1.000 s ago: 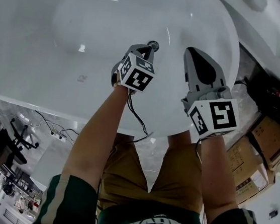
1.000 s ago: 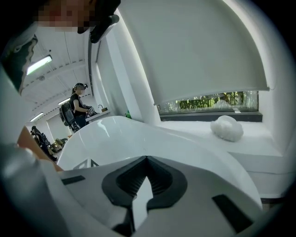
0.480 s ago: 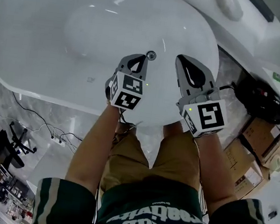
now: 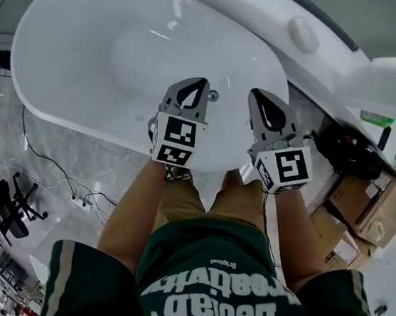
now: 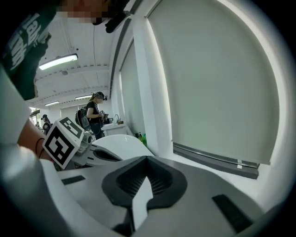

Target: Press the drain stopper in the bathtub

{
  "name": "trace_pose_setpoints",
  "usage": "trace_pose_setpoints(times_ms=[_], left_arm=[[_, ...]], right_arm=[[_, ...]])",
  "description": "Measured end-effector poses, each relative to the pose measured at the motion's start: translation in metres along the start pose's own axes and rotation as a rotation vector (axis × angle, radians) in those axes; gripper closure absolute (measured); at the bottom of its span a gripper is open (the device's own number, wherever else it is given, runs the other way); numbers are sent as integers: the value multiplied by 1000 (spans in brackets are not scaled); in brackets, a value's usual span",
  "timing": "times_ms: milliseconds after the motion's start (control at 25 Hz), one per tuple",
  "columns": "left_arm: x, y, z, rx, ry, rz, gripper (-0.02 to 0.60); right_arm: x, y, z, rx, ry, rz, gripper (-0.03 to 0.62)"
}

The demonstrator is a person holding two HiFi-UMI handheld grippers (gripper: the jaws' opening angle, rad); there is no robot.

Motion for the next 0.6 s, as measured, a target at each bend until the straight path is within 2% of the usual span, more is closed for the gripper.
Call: trace_pose_setpoints(times_ms=[200,600], left_arm=[[56,3,-42,-19,-112,-50,575],[152,-17,-100,-43,-316,-75,575]], right_arm=[[35,18,-27,-9,-23,-2,582],[87,49,-83,42,-109,-12,582]])
Point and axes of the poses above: the fingertips, and each gripper's own axes: x backward along the fingers, y to its left, z out of its underside, the point moved 2 cm from there along x, backward along the fingers, and after that the axes turned 11 degrees about y, right-handed, at the moved point
